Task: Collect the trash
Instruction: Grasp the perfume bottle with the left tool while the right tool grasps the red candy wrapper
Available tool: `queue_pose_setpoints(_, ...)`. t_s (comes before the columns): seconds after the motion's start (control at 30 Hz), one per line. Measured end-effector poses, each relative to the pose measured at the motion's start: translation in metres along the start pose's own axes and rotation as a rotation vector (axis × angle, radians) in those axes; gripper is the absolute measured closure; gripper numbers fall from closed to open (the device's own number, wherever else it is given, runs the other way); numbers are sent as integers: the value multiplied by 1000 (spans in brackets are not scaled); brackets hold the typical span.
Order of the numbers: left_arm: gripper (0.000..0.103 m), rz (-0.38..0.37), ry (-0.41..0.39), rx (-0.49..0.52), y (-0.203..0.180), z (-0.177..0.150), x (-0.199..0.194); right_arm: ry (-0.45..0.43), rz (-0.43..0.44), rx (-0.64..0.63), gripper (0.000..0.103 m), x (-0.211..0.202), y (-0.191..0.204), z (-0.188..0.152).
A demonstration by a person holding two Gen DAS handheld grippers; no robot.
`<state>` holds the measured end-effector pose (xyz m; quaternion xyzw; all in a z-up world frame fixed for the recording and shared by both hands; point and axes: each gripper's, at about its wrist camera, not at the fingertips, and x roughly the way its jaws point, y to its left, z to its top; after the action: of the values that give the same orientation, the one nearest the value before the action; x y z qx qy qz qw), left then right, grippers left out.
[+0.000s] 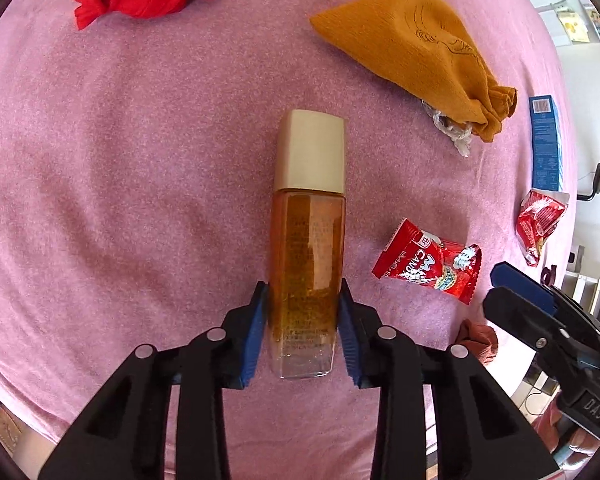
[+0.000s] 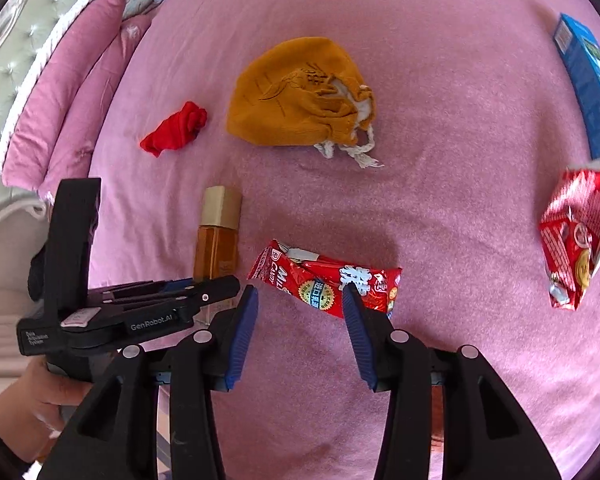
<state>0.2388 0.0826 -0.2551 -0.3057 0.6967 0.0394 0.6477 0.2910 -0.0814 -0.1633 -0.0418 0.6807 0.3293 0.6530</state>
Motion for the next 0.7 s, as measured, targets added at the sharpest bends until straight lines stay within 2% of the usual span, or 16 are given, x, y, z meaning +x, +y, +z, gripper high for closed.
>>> queue_pose_setpoints(0.2,69,-41,-8,-32,20,-15,-12,82,-109,-314,59,27,31,7)
queue_pose_setpoints(0.37,70,-64,7,-49,27,-20,-13,129,-195,-462,58,49,40,5)
queue_pose_setpoints(0.47,70,-79,11,-63,29,-24,-12,172,-224,-465,57,66,35,5)
queue_pose_setpoints(0.57,70,-84,9,-73,27,-29,-9,152,-241,-424,69,69,28,4)
queue_pose_setpoints(0.7,70,-101,10,-80,29,-34,-15,110,-86,-246,73,51,12,4)
